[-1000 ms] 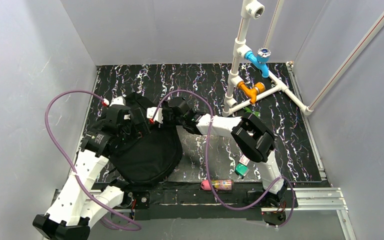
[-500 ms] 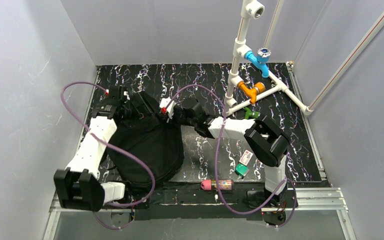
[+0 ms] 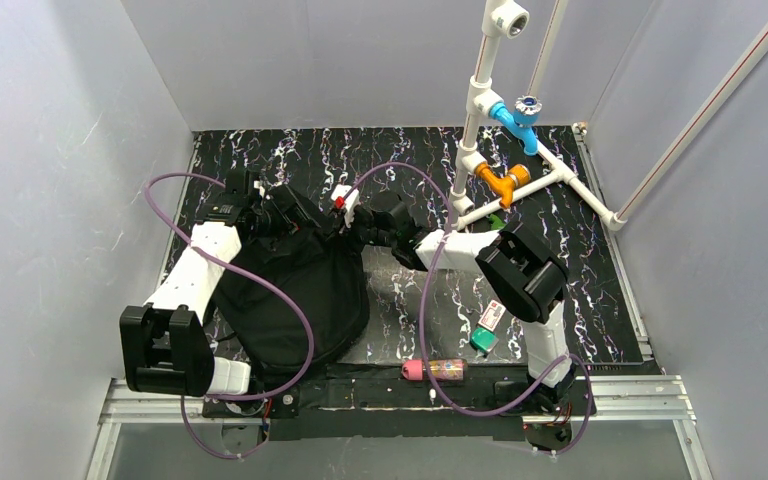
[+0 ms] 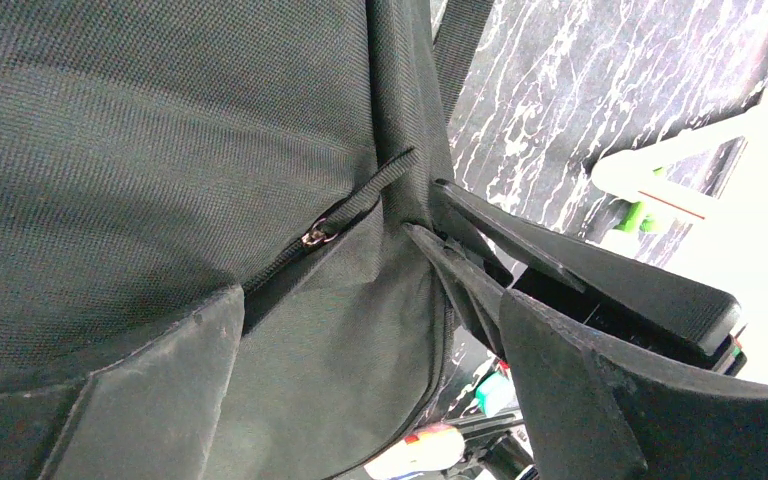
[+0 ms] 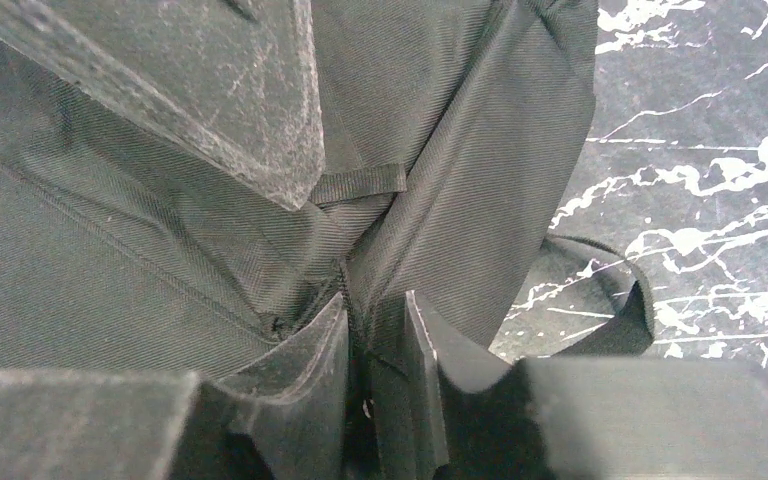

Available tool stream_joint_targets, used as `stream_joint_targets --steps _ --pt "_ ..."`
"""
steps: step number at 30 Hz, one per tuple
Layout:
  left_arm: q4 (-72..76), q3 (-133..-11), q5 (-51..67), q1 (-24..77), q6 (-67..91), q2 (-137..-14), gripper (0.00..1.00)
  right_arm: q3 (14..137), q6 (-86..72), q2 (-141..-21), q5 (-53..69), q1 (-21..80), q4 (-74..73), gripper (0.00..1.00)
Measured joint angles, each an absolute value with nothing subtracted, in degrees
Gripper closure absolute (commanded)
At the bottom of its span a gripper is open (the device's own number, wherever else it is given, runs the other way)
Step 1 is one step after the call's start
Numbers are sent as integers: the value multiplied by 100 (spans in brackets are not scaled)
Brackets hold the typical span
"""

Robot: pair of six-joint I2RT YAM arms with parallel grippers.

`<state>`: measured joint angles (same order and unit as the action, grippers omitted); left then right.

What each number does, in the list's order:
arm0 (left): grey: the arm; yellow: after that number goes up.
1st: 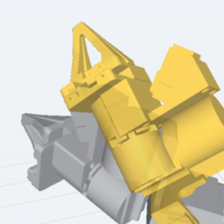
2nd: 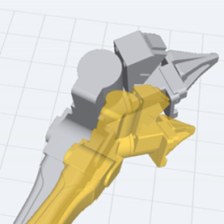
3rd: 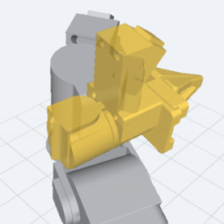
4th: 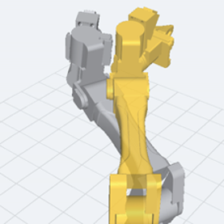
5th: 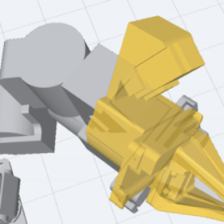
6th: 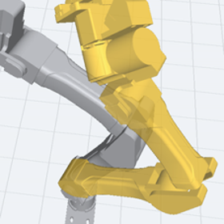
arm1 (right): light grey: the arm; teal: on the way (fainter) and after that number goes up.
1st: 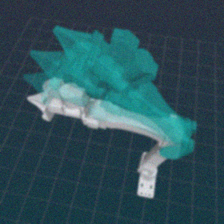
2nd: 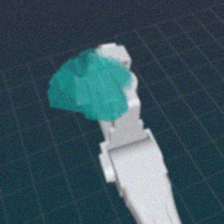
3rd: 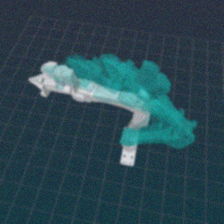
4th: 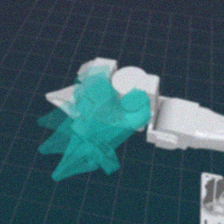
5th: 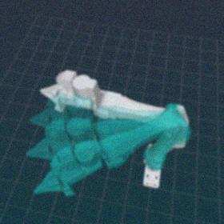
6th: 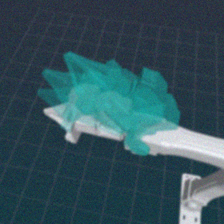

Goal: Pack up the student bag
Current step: Zip the student bag at the center of the board.

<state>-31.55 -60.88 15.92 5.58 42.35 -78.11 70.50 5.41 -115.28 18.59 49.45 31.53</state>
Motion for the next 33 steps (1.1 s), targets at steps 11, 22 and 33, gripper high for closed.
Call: stream_joint_targets --steps 11,22,33 --pt "-3129 -6084 1594 558 4370 -7813 2 7275 471 -11592 1782 4945 3277 86" --pt "-3173 -6434 1575 558 4342 -8390 12 7271 211 -11559 1793 4941 3159 99" --pt "-3406 -7422 1310 666 3839 -9782 22 6471 -875 -11080 1964 4818 4136 99"
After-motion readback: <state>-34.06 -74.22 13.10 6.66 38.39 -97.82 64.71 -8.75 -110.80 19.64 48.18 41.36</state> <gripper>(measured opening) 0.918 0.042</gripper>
